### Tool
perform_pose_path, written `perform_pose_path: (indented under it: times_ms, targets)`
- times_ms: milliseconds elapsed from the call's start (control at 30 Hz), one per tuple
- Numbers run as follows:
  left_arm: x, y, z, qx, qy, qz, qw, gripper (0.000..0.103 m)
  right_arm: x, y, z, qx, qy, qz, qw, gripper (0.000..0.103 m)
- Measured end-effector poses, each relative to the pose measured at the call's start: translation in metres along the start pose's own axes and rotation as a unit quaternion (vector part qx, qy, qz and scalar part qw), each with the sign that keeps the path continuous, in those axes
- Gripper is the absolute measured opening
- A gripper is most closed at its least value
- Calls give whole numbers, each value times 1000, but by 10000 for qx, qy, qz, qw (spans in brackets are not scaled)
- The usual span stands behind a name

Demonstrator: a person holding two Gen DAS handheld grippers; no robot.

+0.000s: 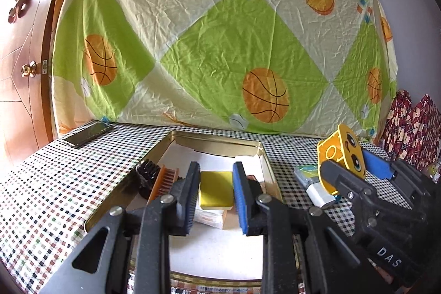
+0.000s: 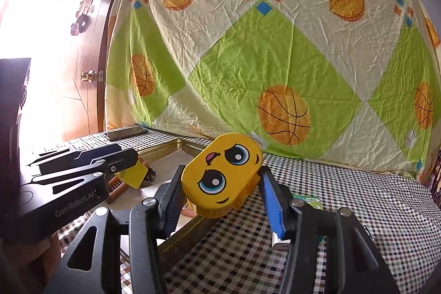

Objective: Organize rigid objects
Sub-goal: 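Release the yellow cube into the tin with the left tool while the right tool releases the face block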

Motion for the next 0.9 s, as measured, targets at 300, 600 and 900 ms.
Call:
perform_pose_path:
  times_ms: [300, 600, 900]
  targets:
    - [1, -10, 0, 81, 11, -24, 10000, 23, 1, -13, 4, 94, -5, -93, 9999, 54]
    - [2, -19, 1, 156, -17, 6, 9999, 23, 2, -25, 12, 192, -44, -132, 9997, 54]
    - [4, -35, 6, 257, -102, -31, 9996, 23, 3, -37, 25, 285, -141, -195, 9993, 54]
Point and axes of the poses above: each gripper's, at about its wrist camera, not at the fingertips, and z roughly the way its jaws point, y to its right, x to its top, the point moved 3 cm from there along z, roughly the way its jaws point, and after that the axes turned 2 degrees about z, right-handed, at the moved point
